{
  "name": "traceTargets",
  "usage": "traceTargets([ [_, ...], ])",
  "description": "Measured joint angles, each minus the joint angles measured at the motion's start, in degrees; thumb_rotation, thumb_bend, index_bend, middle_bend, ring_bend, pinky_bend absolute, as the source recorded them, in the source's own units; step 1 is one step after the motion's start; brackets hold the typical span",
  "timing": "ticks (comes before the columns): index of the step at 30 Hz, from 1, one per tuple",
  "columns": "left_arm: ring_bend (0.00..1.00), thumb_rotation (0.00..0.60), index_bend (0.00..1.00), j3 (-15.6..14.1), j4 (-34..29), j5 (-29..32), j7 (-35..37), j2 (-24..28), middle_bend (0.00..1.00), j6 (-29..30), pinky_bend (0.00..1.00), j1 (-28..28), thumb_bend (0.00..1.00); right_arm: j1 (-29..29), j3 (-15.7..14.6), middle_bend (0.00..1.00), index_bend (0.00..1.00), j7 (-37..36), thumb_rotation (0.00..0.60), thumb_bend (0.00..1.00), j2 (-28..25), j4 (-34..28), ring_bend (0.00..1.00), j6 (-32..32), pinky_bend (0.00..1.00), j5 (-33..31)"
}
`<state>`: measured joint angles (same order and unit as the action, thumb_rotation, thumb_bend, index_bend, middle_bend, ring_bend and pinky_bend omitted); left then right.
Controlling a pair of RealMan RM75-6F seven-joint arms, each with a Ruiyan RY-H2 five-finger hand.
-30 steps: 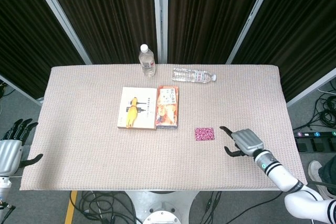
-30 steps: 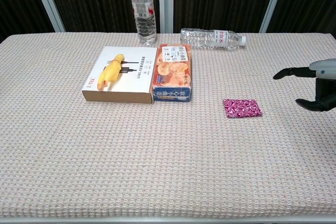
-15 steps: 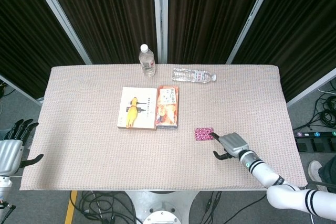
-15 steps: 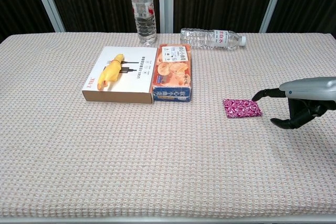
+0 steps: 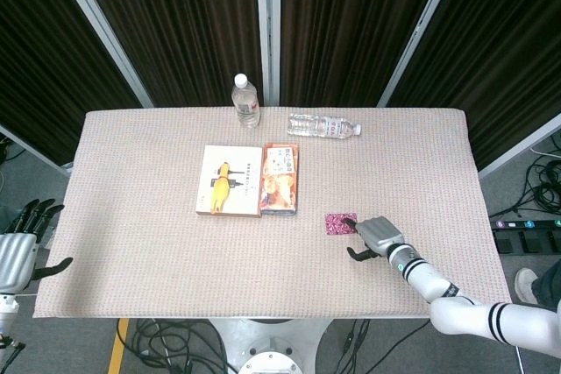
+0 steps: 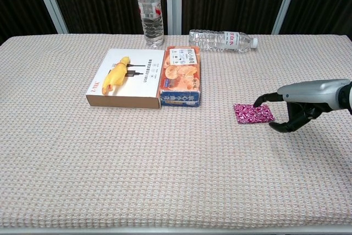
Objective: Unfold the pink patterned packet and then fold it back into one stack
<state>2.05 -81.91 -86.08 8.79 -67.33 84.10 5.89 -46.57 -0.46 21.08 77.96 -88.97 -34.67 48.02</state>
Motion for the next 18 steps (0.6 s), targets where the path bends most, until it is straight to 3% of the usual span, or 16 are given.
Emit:
traceTargets([
  [18,0.09,0.600,0.21,0.1,1.1,0.5,1.2,-0.2,0.22,-0.2,0.27,-0.2,0.00,-3.3,-2.9,1.00,0.11,0.4,0.287,0.40,2.4,2.7,1.00,-0.1,1.00,-4.3],
])
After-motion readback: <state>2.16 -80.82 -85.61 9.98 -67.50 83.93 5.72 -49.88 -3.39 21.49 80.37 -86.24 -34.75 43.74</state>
